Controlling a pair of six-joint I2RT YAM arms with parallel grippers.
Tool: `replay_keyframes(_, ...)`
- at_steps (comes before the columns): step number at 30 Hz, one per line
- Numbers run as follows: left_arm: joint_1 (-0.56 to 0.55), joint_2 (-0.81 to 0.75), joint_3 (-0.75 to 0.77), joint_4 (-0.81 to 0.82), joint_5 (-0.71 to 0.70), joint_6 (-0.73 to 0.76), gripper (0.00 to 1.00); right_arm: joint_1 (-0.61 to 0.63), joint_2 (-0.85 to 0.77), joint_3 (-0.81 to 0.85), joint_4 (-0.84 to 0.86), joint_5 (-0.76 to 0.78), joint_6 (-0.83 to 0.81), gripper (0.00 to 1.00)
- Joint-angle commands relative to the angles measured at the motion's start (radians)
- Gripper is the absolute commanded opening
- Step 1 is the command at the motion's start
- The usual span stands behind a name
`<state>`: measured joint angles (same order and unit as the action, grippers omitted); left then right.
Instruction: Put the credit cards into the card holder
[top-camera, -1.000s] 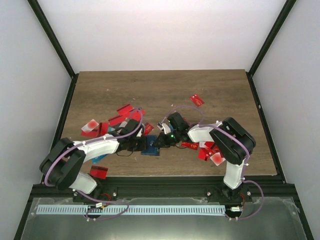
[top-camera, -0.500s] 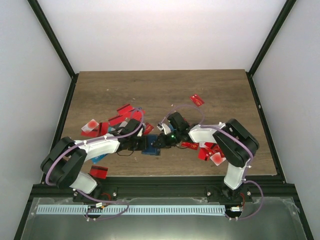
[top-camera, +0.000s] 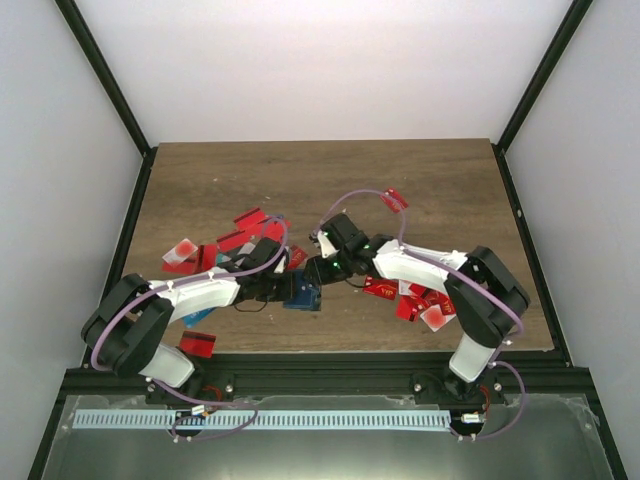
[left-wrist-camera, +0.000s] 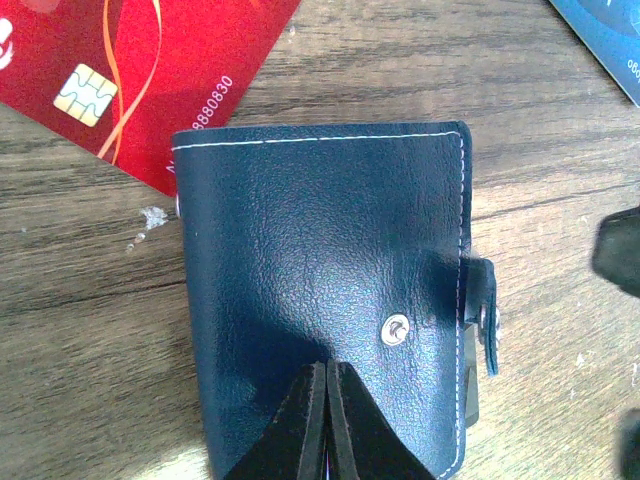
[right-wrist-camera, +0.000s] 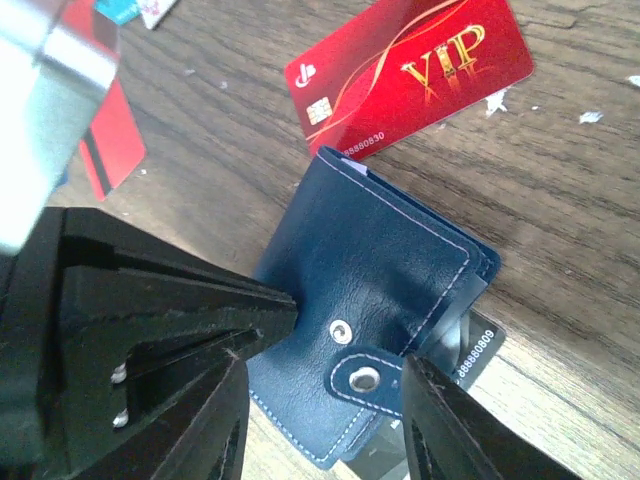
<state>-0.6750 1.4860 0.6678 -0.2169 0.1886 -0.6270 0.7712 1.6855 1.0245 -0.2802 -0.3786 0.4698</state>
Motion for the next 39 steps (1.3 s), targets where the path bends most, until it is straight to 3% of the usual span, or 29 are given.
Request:
replay_keyframes(1, -0.003, 0.026, -0.004, -0.035, -0.031, 0.013, 0.04, 0.060, 0.056, 0.097, -0.122, 0.170, -0.023, 0.45)
replay_keyframes(13, -0.004, 0.022, -0.009, -0.034, -0.028, 0.018, 0.04, 0.136, 0.132, 0.189, -0.238, 0.328, -0.016, 0.42)
replay_keyframes(15, -0.005, 0.023, -0.008, -0.033, -0.028, 0.020, 0.04, 0.139, 0.130, 0.189, -0.241, 0.340, -0.012, 0.38)
replay_keyframes(18, -0.005, 0.022, -0.007, -0.033, -0.028, 0.019, 0.04, 0.141, 0.131, 0.190, -0.242, 0.345, -0.010, 0.21)
replay_keyframes(24, -0.005, 0.023, -0.009, -0.033, -0.025, 0.021, 0.04, 0.148, 0.124, 0.195, -0.238, 0.335, -0.007, 0.06)
replay_keyframes(39, -0.009, 0.028, -0.010, -0.022, -0.014, 0.020, 0.04, 0.163, 0.184, 0.213, -0.160, 0.259, 0.030, 0.13)
